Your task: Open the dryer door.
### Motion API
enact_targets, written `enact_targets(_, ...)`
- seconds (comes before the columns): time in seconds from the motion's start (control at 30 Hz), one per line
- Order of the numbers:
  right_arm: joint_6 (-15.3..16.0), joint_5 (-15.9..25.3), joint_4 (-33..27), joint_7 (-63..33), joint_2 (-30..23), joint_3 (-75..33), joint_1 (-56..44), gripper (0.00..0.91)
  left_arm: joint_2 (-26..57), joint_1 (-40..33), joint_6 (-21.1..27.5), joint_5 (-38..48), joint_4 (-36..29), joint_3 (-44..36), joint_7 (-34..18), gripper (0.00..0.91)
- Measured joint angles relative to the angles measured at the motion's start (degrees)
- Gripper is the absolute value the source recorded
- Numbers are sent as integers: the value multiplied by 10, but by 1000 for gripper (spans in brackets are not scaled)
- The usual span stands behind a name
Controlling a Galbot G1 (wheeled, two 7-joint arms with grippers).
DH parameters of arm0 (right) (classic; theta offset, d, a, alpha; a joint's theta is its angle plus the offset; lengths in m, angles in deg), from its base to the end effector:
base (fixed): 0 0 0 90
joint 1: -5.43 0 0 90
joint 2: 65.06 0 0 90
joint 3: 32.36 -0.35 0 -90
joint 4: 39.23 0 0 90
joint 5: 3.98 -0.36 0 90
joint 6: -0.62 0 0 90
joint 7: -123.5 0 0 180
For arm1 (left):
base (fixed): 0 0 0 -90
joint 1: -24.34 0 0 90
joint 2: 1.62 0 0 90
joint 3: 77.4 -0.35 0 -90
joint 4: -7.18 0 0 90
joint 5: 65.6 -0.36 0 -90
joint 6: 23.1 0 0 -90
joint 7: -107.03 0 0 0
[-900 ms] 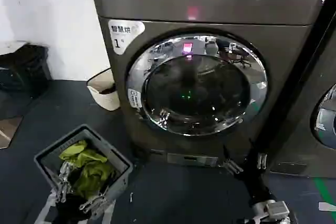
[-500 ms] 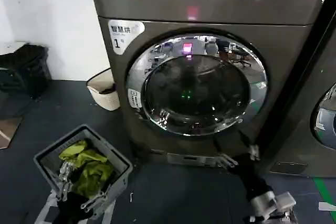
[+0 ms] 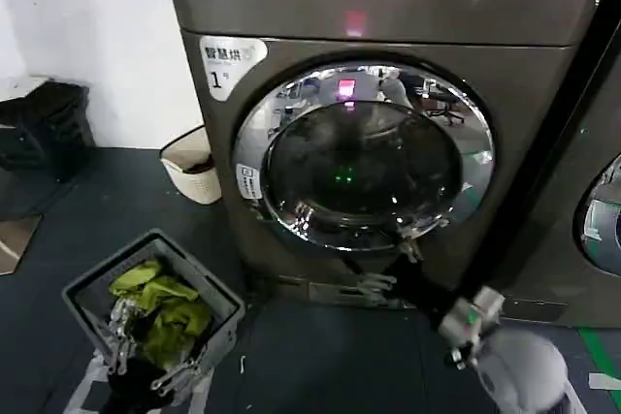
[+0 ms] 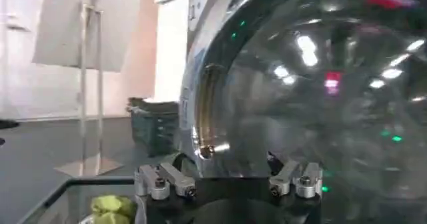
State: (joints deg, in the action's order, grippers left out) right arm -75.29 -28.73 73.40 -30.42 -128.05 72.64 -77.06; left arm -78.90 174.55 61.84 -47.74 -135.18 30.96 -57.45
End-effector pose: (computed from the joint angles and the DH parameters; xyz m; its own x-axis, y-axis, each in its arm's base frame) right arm 0.3479 -0.0194 -0.1836 -0.6525 -0.7552 -0.0621 -0.7455 0.6545 -0.1260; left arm 0.0619 0.0818 -0.2050 -0.9650 0.2605 0.0304 0.2620 0.9624 0.0710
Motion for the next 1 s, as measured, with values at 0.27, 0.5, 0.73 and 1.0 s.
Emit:
enact_targets(0.27, 2, 3, -85, 1, -27, 70, 91, 907, -3, -3, 0, 0, 1, -2, 1, 907)
enact_targets(0.5, 0, 16, -139, 10, -62, 116, 141, 907, -3, -4, 1, 0, 4, -2, 0, 907)
enact_targets(0.73, -15, 29, -182, 19, -88, 140, 174, 907, -5, -5, 2, 0, 5, -2, 1, 907)
enact_targets(1.0, -22, 30, -224, 21, -115, 158, 204, 907, -8, -7, 4, 1, 5, -3, 0, 907)
